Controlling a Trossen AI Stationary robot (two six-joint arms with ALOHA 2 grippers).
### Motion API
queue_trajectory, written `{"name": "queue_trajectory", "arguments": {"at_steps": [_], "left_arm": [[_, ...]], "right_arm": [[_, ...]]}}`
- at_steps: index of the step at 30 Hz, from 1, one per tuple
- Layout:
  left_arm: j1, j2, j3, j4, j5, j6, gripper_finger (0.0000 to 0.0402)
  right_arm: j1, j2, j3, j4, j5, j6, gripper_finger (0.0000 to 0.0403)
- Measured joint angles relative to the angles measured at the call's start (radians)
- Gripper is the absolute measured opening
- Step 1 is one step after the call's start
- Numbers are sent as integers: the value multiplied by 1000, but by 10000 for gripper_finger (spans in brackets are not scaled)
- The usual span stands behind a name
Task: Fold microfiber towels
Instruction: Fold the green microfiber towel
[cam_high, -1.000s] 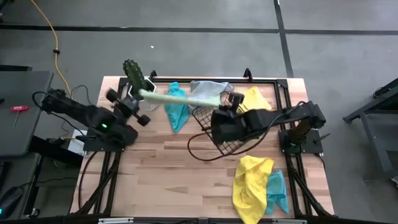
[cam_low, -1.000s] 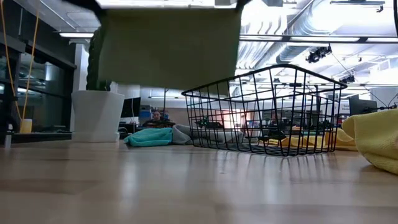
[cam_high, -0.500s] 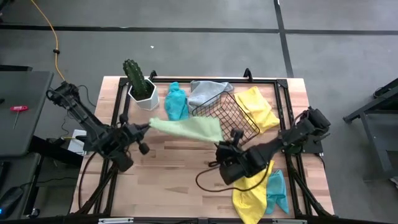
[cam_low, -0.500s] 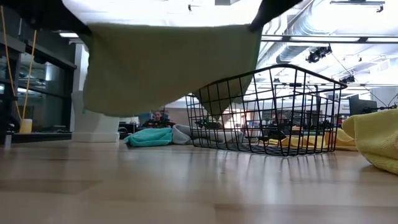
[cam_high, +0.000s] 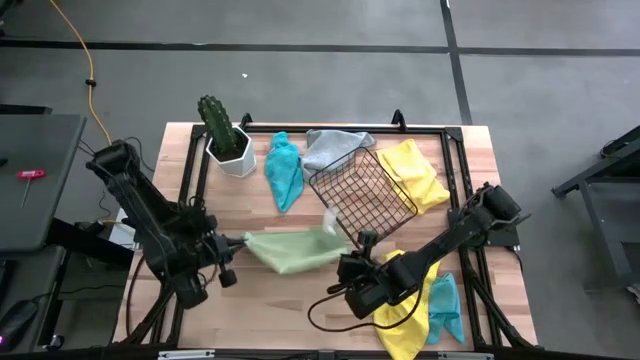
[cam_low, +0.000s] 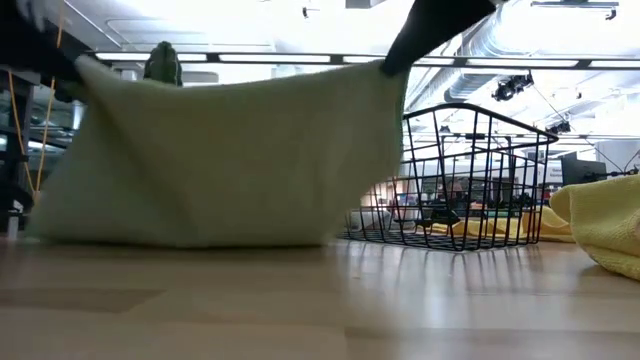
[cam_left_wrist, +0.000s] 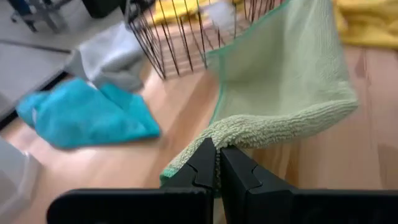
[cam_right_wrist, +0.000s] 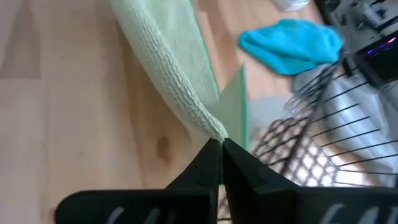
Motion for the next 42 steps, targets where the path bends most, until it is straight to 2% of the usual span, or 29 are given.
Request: {"name": "queue_trajectory", "arguments": {"at_steps": [7, 14, 18, 23, 28, 39, 42], "left_arm": [[-82, 208, 0, 22, 117, -221, 0], [-171, 367, 0, 184, 262, -321, 0], [-191, 400, 29, 234, 340, -298, 0], [-200, 401, 109, 242, 372, -179, 0], [-196, 401, 166, 245, 434, -87, 0], [-191, 404, 163, 249, 538, -103, 1], [-190, 404, 163, 263, 585, -68, 1]], "right_arm": [[9, 83, 0, 13, -68, 89, 0], [26, 147, 0, 30, -167, 175, 0], [33, 168, 0, 60, -223, 200, 0], [32, 182, 0, 123, -313, 200, 0], [31, 181, 0, 145, -336, 208, 0], [29, 186, 1, 181, -464, 292, 0], [30, 192, 1, 224, -512, 293, 0]]}}
